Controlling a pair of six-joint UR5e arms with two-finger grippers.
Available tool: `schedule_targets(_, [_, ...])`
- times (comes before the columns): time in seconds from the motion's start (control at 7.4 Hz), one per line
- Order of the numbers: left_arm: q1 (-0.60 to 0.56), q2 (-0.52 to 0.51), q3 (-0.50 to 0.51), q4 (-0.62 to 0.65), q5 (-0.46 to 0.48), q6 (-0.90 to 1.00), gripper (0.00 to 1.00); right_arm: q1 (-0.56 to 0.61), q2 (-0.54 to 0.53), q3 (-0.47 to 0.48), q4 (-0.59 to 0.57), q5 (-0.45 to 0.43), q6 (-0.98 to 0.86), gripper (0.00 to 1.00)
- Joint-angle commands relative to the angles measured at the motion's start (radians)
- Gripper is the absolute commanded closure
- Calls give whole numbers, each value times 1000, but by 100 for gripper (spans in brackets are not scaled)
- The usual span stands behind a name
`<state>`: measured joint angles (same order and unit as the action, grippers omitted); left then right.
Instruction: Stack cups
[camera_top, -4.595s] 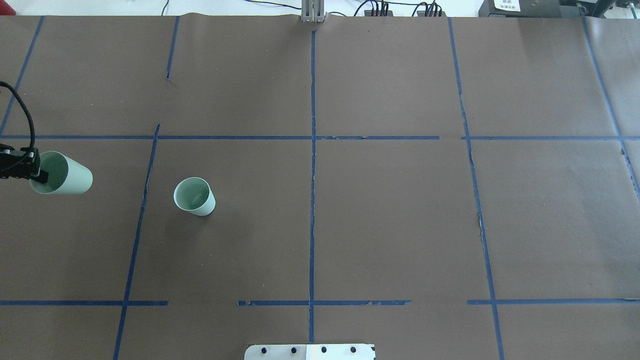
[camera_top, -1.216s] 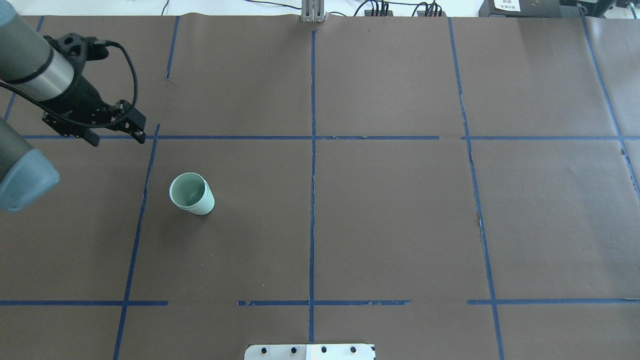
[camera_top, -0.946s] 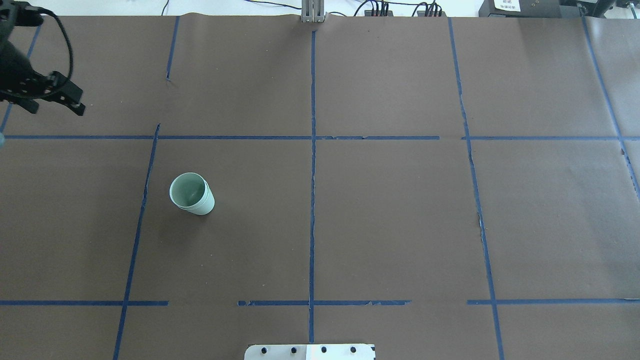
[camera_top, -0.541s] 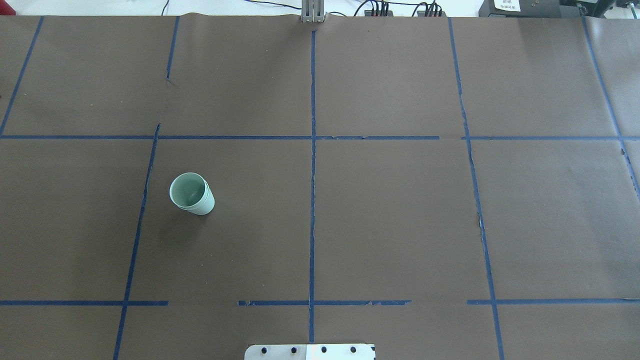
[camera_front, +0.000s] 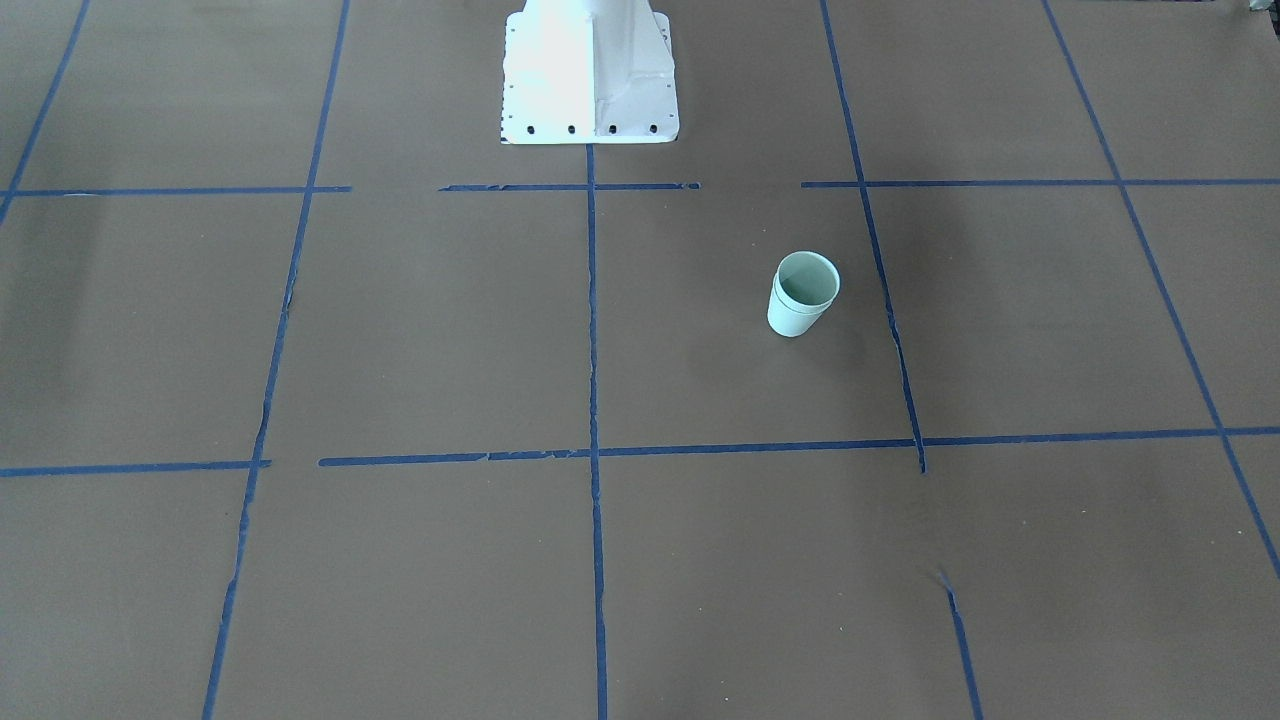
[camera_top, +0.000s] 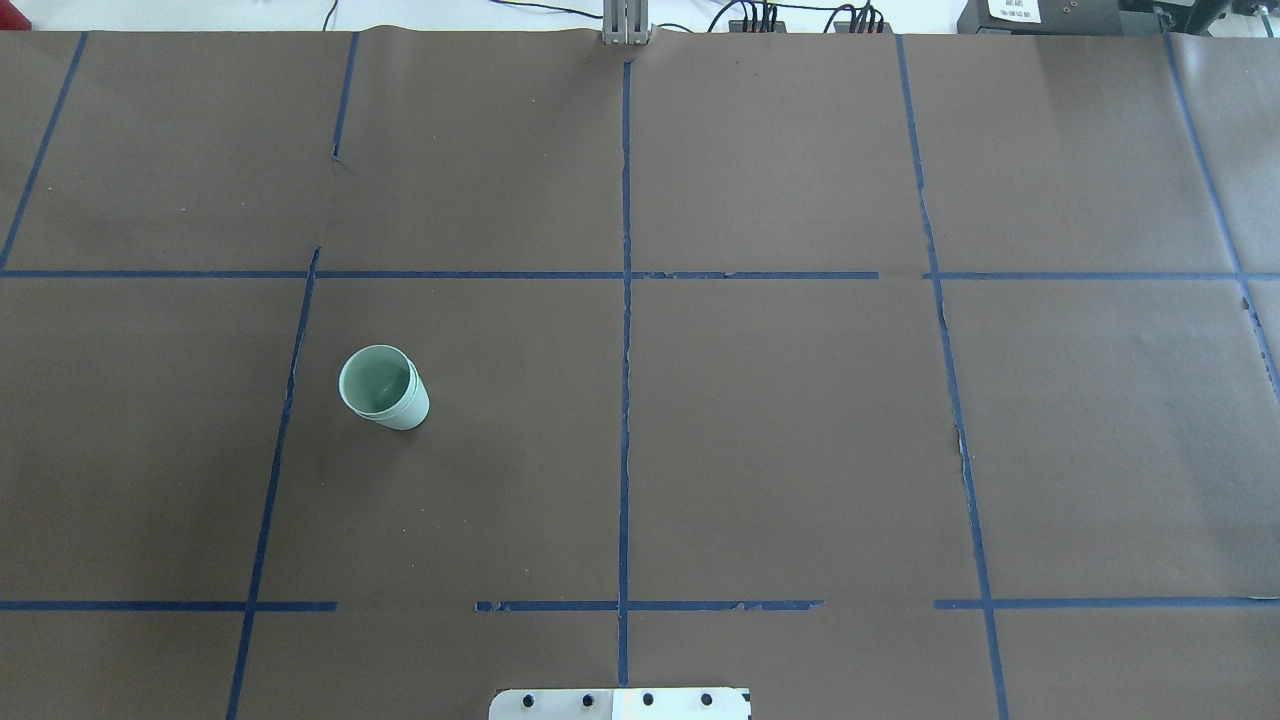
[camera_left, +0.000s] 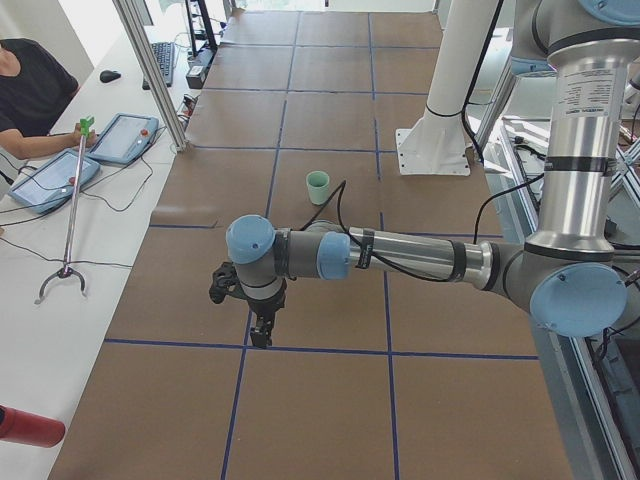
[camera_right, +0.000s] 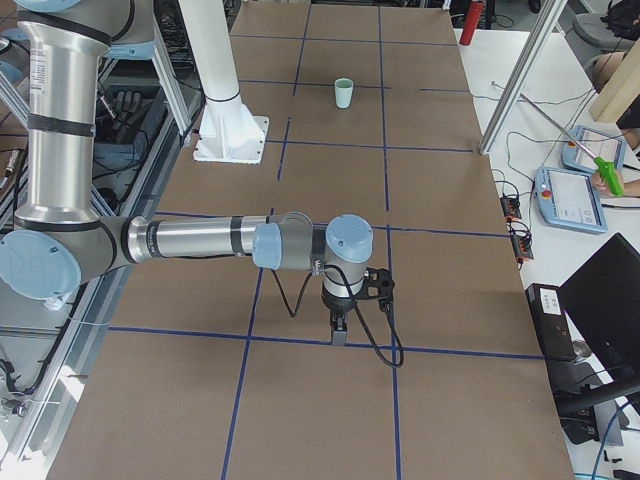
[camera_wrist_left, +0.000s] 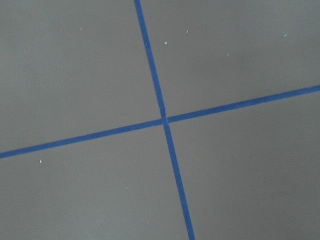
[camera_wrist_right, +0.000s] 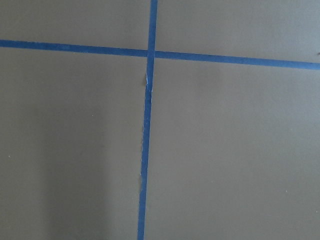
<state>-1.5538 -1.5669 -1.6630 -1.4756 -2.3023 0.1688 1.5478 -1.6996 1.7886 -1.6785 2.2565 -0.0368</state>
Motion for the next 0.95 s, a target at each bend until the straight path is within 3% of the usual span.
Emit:
schedule_targets(0.0, [-11,36,2,-2,-2,5,0,0,0,0,0,0,0,0])
schedule_targets(0.81, [-22,38,5,-2,-3,3,0,0,0,0,0,0,0,0])
